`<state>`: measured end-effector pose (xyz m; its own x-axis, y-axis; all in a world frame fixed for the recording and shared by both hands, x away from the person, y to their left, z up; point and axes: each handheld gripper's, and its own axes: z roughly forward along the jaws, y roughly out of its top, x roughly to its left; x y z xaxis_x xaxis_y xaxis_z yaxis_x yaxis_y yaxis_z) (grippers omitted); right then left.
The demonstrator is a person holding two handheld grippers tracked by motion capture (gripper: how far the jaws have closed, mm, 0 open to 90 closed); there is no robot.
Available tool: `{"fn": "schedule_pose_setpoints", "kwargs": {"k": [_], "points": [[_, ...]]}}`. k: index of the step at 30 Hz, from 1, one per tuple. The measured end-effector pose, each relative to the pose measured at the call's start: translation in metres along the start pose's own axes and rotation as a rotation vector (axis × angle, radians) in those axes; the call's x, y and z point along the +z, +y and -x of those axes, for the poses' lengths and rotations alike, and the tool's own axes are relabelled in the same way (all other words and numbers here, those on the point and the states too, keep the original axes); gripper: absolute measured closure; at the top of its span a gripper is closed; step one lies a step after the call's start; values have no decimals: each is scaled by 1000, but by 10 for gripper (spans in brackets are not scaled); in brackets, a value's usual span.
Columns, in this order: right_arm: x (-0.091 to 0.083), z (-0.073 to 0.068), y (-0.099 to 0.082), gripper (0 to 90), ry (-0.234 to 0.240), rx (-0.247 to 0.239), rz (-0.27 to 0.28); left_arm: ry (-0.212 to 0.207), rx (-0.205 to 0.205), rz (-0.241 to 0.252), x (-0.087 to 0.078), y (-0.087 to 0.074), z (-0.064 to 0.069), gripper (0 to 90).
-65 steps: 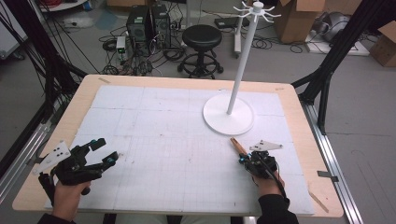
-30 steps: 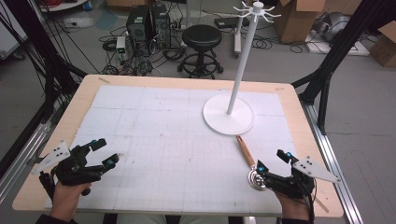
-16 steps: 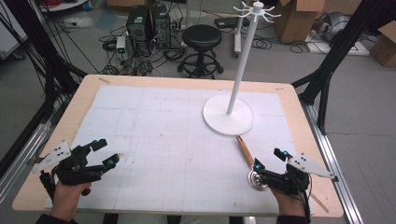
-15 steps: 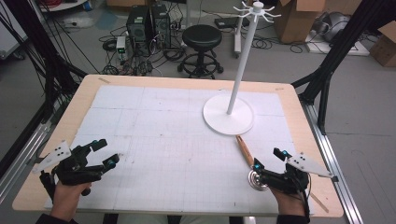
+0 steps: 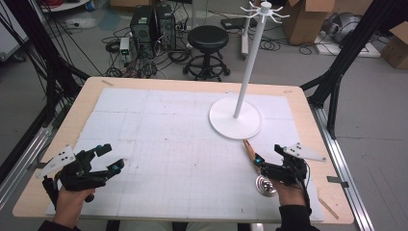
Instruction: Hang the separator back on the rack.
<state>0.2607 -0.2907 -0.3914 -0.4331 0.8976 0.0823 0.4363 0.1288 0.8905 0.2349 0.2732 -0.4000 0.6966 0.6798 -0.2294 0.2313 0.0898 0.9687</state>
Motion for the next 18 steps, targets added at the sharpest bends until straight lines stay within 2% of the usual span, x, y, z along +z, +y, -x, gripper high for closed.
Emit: {"fn": "schedule_pose_setpoints", "kwargs": {"k": [3,8,9,13,18], "points": [[15,2,3,177,-10,1,-39,0,-3,0,0,0,0,174],[40,3,2,219,-24,-26,-161,-7,-1,-5,1,0,0,174],[40,3,2,219,-24,-26,-161,-7,-1,-5,1,0,0,174],[57,8,-2,255,-42,-31,-246,-8,-2,-6,1,0,0,174],[69,10,-5,320,-38,-45,-302,-11,-3,-8,2,-1,0,174]]}}
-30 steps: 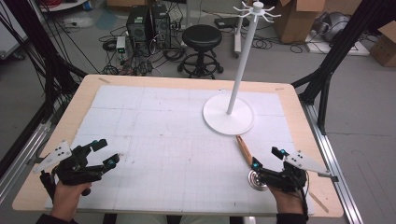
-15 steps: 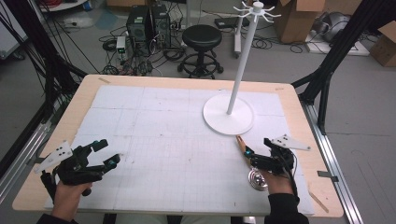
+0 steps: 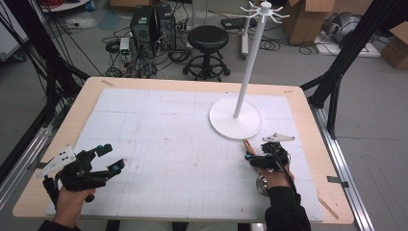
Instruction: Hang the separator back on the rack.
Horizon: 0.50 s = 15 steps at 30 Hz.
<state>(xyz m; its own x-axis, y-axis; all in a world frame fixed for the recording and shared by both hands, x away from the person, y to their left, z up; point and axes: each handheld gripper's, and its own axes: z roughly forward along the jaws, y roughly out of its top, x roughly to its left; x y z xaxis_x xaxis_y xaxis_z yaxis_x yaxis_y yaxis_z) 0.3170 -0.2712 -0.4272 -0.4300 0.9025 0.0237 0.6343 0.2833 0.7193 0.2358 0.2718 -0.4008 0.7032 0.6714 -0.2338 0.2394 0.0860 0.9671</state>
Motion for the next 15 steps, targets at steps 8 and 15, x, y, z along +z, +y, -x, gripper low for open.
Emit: {"fn": "schedule_pose_setpoints", "kwargs": {"k": [8,15], "points": [[14,-4,3,416,-1,-30,-53,-1,-1,1,0,0,0,176],[19,-5,5,528,-13,-26,-80,-3,-3,1,-1,0,0,177]]}}
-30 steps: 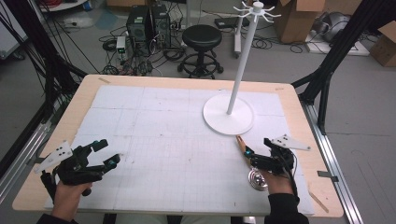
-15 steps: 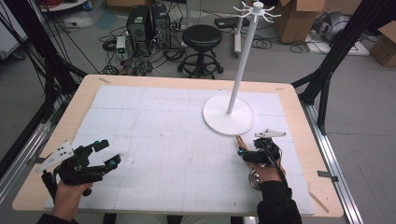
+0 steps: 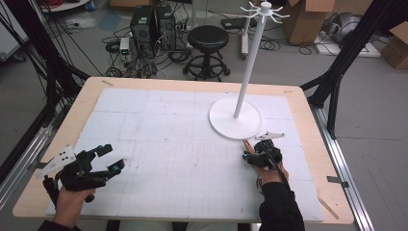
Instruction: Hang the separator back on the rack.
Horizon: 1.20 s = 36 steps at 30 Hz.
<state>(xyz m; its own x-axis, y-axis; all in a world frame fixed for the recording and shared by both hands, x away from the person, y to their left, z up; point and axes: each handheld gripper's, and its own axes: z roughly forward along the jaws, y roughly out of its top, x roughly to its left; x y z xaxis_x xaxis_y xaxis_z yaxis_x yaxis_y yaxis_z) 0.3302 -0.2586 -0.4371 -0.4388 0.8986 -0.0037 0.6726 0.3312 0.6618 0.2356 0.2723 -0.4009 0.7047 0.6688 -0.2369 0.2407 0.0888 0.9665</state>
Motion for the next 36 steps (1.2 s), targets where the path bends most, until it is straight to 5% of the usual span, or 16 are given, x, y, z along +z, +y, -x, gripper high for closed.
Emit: {"fn": "schedule_pose_setpoints", "kwargs": {"k": [13,24,31,36], "points": [[-1,1,1,665,8,33,-14,-2,-1,-1,0,0,0,177],[-4,-1,2,671,34,-16,-33,1,-5,0,0,0,0,178],[-15,-1,2,672,97,-8,20,1,-6,1,0,0,0,178],[-36,-4,2,671,178,-3,130,-1,0,-1,0,0,0,178]]}}
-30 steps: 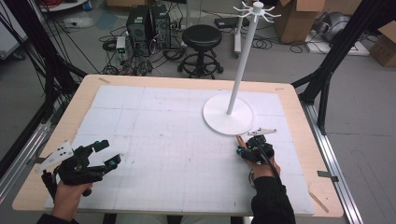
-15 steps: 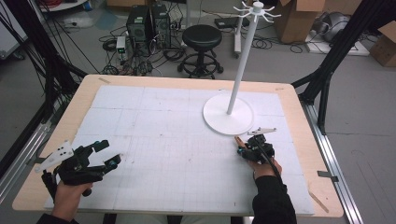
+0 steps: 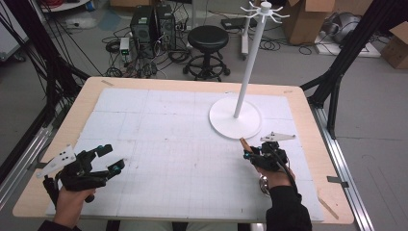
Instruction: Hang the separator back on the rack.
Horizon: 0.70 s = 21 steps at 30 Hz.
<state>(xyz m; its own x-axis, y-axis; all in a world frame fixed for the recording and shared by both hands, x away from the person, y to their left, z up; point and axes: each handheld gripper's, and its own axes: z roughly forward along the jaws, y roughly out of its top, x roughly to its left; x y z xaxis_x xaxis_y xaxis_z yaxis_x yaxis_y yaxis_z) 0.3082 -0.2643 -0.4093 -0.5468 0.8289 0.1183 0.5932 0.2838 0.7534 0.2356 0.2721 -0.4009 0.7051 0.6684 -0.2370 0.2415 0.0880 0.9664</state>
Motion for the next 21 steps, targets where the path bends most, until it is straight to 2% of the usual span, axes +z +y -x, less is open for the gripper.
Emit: {"fn": "schedule_pose_setpoints", "kwargs": {"k": [3,11,12,14,19,21], "points": [[-8,-5,1,672,43,3,50,1,-3,3,0,0,0,178],[-28,-24,10,673,141,-39,160,2,-4,11,-1,1,0,178],[-28,-24,10,673,141,-39,160,2,-4,11,-1,1,0,178],[-35,-32,16,673,183,-51,213,1,0,12,-1,1,0,179],[-40,-45,23,673,265,-78,277,6,-3,29,-3,4,3,179],[-40,-52,26,673,306,-86,307,-6,-8,44,-3,7,5,178]]}}
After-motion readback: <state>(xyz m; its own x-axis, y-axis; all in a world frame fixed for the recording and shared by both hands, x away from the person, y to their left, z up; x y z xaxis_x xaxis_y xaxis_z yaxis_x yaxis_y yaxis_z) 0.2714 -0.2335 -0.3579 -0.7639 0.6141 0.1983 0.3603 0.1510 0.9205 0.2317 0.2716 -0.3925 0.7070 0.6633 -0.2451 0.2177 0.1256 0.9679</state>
